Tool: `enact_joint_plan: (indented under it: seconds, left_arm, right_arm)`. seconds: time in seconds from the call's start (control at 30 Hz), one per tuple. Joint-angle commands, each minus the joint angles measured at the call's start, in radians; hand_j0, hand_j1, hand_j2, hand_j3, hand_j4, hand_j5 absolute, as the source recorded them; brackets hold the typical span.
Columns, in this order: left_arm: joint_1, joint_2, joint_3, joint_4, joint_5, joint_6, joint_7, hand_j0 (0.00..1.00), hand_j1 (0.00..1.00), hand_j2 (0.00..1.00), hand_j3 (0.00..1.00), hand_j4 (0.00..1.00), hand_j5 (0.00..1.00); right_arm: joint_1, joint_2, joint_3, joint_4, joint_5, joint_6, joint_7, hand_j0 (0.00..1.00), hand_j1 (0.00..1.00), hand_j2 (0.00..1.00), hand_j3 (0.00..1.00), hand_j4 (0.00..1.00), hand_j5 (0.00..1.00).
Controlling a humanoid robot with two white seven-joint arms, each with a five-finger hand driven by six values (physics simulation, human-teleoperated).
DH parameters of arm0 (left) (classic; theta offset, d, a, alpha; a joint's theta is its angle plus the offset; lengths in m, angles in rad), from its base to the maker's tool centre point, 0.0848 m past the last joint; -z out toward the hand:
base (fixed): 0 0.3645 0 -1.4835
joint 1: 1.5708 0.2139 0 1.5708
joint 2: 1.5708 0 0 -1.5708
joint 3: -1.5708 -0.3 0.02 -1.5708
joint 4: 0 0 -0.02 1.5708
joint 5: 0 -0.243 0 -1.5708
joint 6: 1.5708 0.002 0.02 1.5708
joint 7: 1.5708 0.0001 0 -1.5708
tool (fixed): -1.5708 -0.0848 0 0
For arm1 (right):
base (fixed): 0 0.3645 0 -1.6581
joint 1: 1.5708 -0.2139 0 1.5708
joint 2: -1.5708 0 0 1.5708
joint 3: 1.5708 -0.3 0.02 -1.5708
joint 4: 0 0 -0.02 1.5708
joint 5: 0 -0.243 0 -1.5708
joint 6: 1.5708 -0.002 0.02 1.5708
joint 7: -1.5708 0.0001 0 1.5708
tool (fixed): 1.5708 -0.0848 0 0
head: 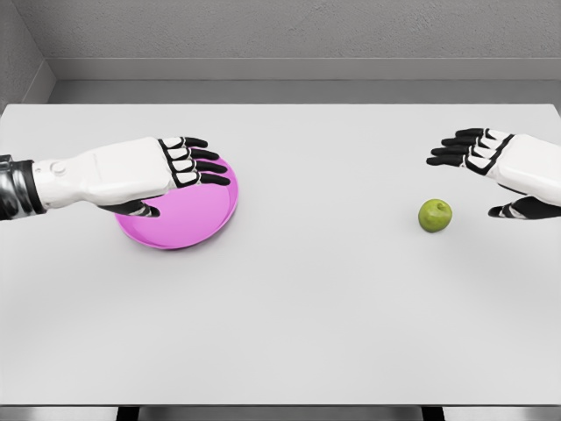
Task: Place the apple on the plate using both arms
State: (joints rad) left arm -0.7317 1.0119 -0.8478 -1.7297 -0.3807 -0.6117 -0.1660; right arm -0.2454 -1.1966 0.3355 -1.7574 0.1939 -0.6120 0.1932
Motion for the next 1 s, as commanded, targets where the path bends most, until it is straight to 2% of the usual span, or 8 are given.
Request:
enact_joint_plan:
  seconds: [0.0, 0.33, 0.5, 0.6, 0.7, 0.73, 0.8, 0.97]
  left_arm:
    - [0.000, 0.001, 0.001, -0.001, 0.006, 0.001, -0.001, 1.00, 1.00, 1.00, 1.00, 1.00, 1.00]
    - [-0.002, 0.001, 0.004, -0.001, 0.005, 0.001, -0.021, 1.00, 1.00, 1.00, 1.00, 1.00, 1.00]
    - [0.003, -0.004, 0.064, 0.001, 0.005, 0.001, -0.150, 1.00, 1.00, 1.00, 1.00, 1.00, 1.00]
    - [0.020, -0.007, 0.087, 0.001, 0.006, 0.001, -0.156, 1.00, 1.00, 1.00, 1.00, 1.00, 1.00]
    - [0.032, -0.015, 0.092, 0.001, 0.006, 0.001, -0.167, 1.00, 1.00, 1.00, 1.00, 1.00, 1.00]
    - [0.032, -0.015, 0.099, 0.001, 0.006, 0.001, -0.167, 1.00, 1.00, 1.00, 1.00, 1.00, 1.00]
    - [0.032, -0.015, 0.104, 0.001, 0.006, 0.001, -0.168, 1.00, 1.00, 1.00, 1.00, 1.00, 1.00]
    - [0.034, -0.015, 0.105, 0.001, 0.006, 0.001, -0.168, 1.00, 1.00, 1.00, 1.00, 1.00, 1.00]
  right_arm:
    - [0.000, 0.000, 0.000, -0.001, -0.007, 0.001, -0.001, 1.00, 1.00, 1.00, 1.00, 1.00, 1.00]
    - [-0.012, -0.003, -0.003, 0.006, -0.010, 0.001, -0.003, 1.00, 1.00, 1.00, 1.00, 1.00, 1.00]
    - [-0.011, 0.006, -0.012, 0.087, -0.013, 0.001, -0.001, 1.00, 1.00, 1.00, 1.00, 1.00, 1.00]
    - [0.006, 0.009, 0.028, 0.163, -0.050, 0.001, 0.017, 1.00, 1.00, 1.00, 1.00, 1.00, 1.00]
    - [0.003, 0.025, 0.045, 0.231, -0.188, 0.001, 0.184, 1.00, 1.00, 1.00, 1.00, 1.00, 1.00]
    - [-0.005, 0.089, 0.053, 0.269, -0.254, 0.001, 0.302, 1.00, 1.00, 1.00, 1.00, 1.00, 1.00]
    - [-0.006, 0.127, 0.059, 0.276, -0.286, 0.001, 0.417, 1.00, 1.00, 1.00, 1.00, 1.00, 1.00]
    - [-0.044, 0.160, 0.096, 0.266, -0.291, 0.001, 0.418, 1.00, 1.00, 1.00, 1.00, 1.00, 1.00]
